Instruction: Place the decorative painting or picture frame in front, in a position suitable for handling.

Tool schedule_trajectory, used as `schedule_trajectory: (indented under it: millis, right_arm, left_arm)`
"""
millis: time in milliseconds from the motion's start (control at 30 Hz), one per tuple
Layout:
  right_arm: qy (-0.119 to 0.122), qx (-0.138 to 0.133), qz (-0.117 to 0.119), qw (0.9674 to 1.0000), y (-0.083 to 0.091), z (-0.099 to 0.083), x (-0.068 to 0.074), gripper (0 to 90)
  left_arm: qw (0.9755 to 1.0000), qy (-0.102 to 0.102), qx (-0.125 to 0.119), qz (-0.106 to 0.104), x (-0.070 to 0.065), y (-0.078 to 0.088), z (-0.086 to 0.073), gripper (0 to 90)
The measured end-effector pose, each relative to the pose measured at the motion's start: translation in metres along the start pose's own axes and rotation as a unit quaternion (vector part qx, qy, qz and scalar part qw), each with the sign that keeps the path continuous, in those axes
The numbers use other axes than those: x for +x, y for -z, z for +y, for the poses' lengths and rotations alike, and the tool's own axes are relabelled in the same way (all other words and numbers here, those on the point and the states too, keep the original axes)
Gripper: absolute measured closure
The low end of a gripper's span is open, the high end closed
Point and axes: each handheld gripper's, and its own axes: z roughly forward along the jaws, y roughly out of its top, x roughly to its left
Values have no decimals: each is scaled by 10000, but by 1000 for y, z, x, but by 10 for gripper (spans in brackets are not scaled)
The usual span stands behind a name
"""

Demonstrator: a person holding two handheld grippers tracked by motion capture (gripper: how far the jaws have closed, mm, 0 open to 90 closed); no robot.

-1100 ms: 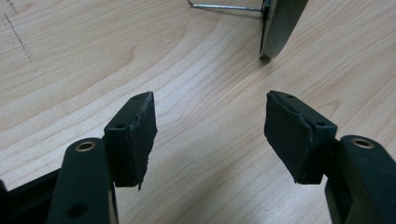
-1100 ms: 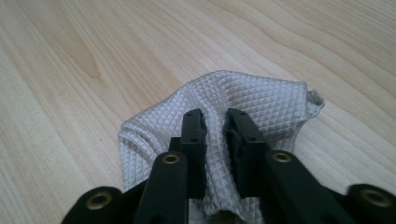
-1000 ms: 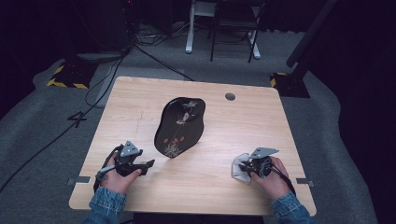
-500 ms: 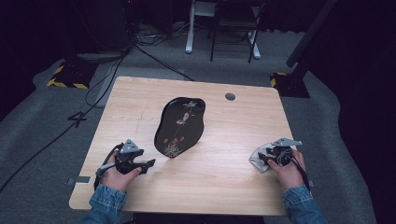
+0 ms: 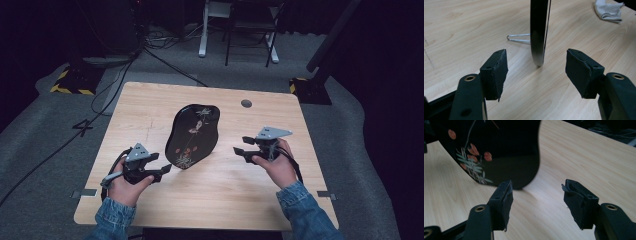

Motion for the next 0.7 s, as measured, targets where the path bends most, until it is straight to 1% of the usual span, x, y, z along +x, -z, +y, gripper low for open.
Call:
schedule_trajectory:
  millis: [33,67,100,133,167,200,267,300,333,400,433,467,500,533,567,600,667,700]
  right_arm:
    - [-29,21,74,10000,-7,5,0,409]
    - [-87,29,129,9999,-13,9,1,409]
    - [-87,29,129,9999,-13,9,1,409]
    - [-154,0,175,9997,-20,13,0,409]
    - [-161,-25,190,9997,-27,18,1,409]
    - [-102,-65,231,9997,-37,26,4,406]
    - [-139,-115,325,9993,-46,34,5,397]
    - [-139,-115,325,9993,-46,34,5,397]
    - [-102,-89,365,9992,-55,41,6,392]
    - [-99,-91,390,9991,-59,44,6,390]
    - [-86,-113,428,9990,-62,47,6,381]
    - [-62,-111,407,9991,-65,50,5,375]
    - [-62,-111,407,9991,-65,50,5,375]
    - [23,-87,385,9992,-69,54,5,375]
    - [67,-95,383,9992,-70,55,4,375]
    - [81,-131,392,9991,-70,56,3,375]
    - [41,-189,480,9987,-72,57,2,371]
    - [34,-204,537,9983,-73,58,1,370]
  left_arm:
    - [10000,-7,-34,12,1,-2,2,348]
    - [10000,34,-63,19,1,-4,4,348]
    - [10000,34,-63,19,1,-4,4,348]
    - [9999,26,-105,57,1,-6,8,348]
    - [9999,18,-150,46,1,-7,11,352]
    - [9997,52,-240,69,1,-9,15,355]
    - [9995,27,-229,193,2,-9,18,356]
    - [9995,27,-229,193,2,-9,18,358]
    - [9994,36,-235,254,3,-10,19,362]
    - [9994,48,-242,242,2,-10,21,370]
    - [9994,84,-264,220,1,-11,22,408]
    - [9994,70,-256,242,1,-11,24,432]
    - [9994,70,-256,242,1,-11,24,489]
    - [9993,30,-281,259,0,-12,26,524]
    - [9994,52,-268,195,1,-12,27,579]
    - [9996,14,-245,138,1,-12,27,634]
    - [9996,-165,-220,99,1,-13,28,698]
    - [9995,-215,-221,100,0,-13,29,726]
